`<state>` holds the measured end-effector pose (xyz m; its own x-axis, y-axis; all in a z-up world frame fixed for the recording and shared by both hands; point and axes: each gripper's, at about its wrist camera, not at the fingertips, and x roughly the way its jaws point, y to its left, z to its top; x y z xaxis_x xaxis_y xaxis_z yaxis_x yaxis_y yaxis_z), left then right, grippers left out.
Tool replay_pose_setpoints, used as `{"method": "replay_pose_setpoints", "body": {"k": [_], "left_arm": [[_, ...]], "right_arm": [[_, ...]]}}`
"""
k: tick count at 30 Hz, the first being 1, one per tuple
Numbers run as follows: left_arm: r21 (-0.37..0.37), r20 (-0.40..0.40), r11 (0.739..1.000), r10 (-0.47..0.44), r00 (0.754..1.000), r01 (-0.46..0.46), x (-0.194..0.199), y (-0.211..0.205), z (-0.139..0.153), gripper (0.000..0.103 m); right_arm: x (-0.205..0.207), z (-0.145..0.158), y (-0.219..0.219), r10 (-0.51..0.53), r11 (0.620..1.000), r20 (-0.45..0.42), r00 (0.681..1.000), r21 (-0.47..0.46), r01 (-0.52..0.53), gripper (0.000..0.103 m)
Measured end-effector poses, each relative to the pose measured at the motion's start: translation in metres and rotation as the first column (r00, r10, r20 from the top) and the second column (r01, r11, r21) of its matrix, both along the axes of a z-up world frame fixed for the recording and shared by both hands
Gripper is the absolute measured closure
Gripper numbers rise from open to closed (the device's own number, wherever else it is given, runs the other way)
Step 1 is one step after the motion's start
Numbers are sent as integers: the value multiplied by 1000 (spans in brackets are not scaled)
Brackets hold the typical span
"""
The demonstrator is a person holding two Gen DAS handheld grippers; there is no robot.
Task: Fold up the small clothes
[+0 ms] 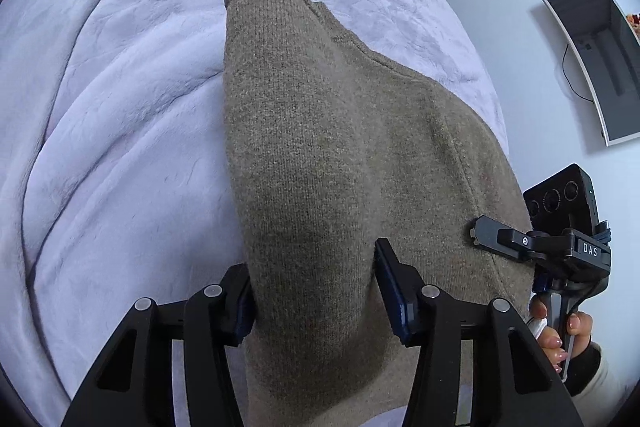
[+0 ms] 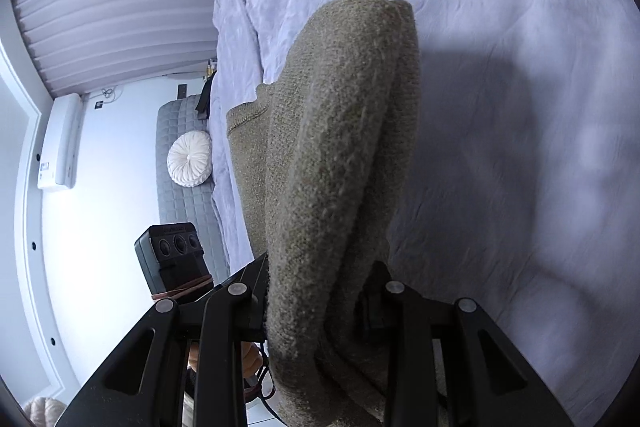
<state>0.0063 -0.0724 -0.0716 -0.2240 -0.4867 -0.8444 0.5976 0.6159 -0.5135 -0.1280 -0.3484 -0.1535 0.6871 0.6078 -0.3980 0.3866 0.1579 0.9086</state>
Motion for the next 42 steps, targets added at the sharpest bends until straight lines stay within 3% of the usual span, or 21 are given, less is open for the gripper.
{"method": "replay_pose_setpoints", "body": {"k": [7, 11, 14, 15, 17, 20, 21, 22, 27, 29, 32, 36, 42], "left_arm": [[65, -18, 998, -14, 1000, 16, -10, 83, 0, 49], [123, -34, 992, -1, 999, 5, -11, 129, -17, 49], [198, -6, 980, 31, 999, -30, -7, 143, -31, 49], [186, 2, 981, 48, 999, -48, -4, 151, -29, 49], [155, 26, 985, 73, 997, -77, 2, 159, -19, 49], [138, 116, 986, 74, 990, -90, 8, 163, -3, 49], [138, 135, 986, 71, 988, -89, 10, 160, -1, 49], [142, 147, 986, 63, 987, -85, 10, 158, -1, 49], [258, 226, 966, -35, 974, -25, -4, 148, -27, 49], [254, 221, 967, -31, 975, -27, -8, 151, -34, 49], [254, 235, 967, -40, 971, -21, -11, 150, -32, 49], [284, 269, 959, -68, 961, -12, -18, 143, -25, 49], [312, 243, 950, -57, 968, -22, -26, 146, -13, 49]], "right_arm": [[-10, 11, 74, 32, 999, -12, 999, -6, -32, 70], [-12, 2, 119, 44, 999, -41, 998, 16, -44, 70], [-8, -12, 143, 70, 997, -124, 990, -23, -73, 65], [-7, -15, 147, 73, 995, -168, 983, -47, -82, 65], [-10, -15, 147, 50, 990, -228, 972, -115, -78, 59], [-17, -5, 136, 0, 987, -236, 972, -158, -38, 59], [-21, 0, 131, -9, 981, -238, 971, -188, -37, 61], [-21, 6, 128, -13, 973, -251, 968, -225, -45, 70], [-17, 20, 126, 1, 928, -331, 944, -352, -125, 76], [-19, 14, 125, 4, 894, -376, 927, -414, -172, 76], [-22, -2, 127, 9, 802, -465, 885, -525, -284, 74], [-44, -13, 109, -40, 860, -468, 883, -465, -208, 65], [-72, 14, 111, -34, 836, -487, 873, -493, -242, 65]]}}
